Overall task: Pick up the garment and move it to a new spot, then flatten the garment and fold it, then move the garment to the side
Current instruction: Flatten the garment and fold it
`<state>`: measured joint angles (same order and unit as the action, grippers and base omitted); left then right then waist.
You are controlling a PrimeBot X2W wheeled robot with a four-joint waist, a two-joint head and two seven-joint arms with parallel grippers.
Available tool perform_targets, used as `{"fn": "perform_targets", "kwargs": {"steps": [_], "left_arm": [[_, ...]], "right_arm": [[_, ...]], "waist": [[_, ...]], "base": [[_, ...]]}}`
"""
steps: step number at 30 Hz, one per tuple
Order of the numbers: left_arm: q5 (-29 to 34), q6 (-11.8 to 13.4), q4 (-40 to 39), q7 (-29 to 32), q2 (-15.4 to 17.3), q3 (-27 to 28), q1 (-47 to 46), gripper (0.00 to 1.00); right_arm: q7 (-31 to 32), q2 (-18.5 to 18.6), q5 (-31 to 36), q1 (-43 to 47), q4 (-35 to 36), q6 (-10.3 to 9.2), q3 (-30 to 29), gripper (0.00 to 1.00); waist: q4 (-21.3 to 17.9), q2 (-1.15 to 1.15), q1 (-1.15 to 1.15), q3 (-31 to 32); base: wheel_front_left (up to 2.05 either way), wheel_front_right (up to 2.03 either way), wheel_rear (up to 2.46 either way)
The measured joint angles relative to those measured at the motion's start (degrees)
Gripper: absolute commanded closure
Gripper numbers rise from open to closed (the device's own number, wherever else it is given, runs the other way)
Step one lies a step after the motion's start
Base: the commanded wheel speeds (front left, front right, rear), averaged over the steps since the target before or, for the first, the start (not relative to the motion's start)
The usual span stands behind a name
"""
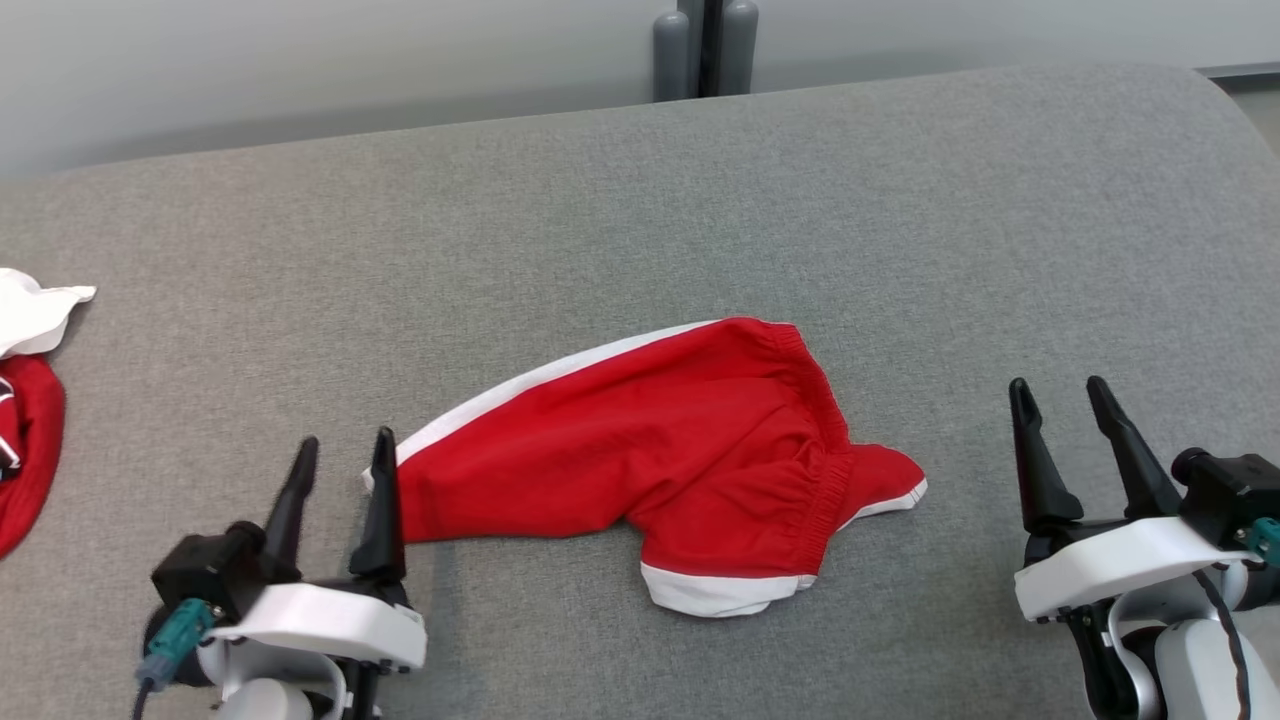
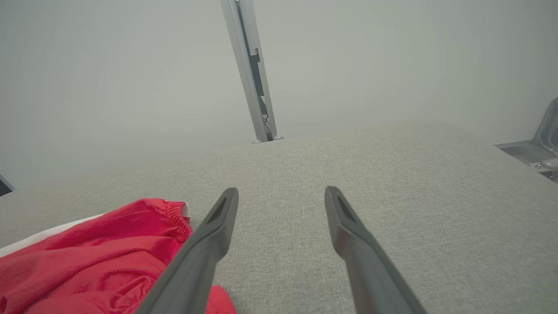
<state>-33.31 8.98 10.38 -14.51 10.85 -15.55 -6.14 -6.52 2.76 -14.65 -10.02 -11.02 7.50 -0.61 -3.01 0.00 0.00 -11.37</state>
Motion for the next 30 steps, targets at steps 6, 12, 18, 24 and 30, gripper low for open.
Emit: {"fn": "perform_targets", "kwargs": {"steps": [6, 12, 18, 24, 30], "left_arm": [[5.77, 1.0, -3.81, -0.41, 1.6, 2.2, -0.34, 0.0], [8.55, 1.55, -6.57, -0.49, 3.76, 3.63, 1.14, 0.0], [9.07, 2.91, -9.58, 0.45, 4.44, 3.39, 4.44, 0.0], [9.04, 3.54, -10.84, 1.41, 4.45, 2.99, 5.4, 0.0], [9.05, 3.93, -11.81, 1.97, 4.5, 2.49, 5.67, 0.0]], "right_arm": [[0.05, 0.02, 1.33, -0.05, 1.63, 0.0, -0.65, 0.0], [1.14, 0.0, 2.67, -0.23, 2.71, 0.0, 0.23, 0.0], [1.7, 0.03, 2.79, 0.6, 2.7, 0.0, 1.02, 0.0], [2.05, 0.0, 2.75, 1.07, 2.6, 0.0, 1.38, 0.0], [2.43, 0.0, 2.69, 1.18, 2.54, 0.0, 1.32, 0.0]], "waist": [[1.13, 0.0, 0.0, 0.88], [1.86, 0.0, 0.0, 2.23], [2.51, 0.0, 0.0, 3.54], [3.07, 0.0, 0.0, 4.17], [3.39, 0.0, 0.0, 4.43]], "base": [[0.0, 0.0, 0.0], [0.0, 0.0, 0.0], [0.0, 0.0, 0.0], [0.0, 0.0, 0.0], [0.0, 0.0, 0.0]]}}
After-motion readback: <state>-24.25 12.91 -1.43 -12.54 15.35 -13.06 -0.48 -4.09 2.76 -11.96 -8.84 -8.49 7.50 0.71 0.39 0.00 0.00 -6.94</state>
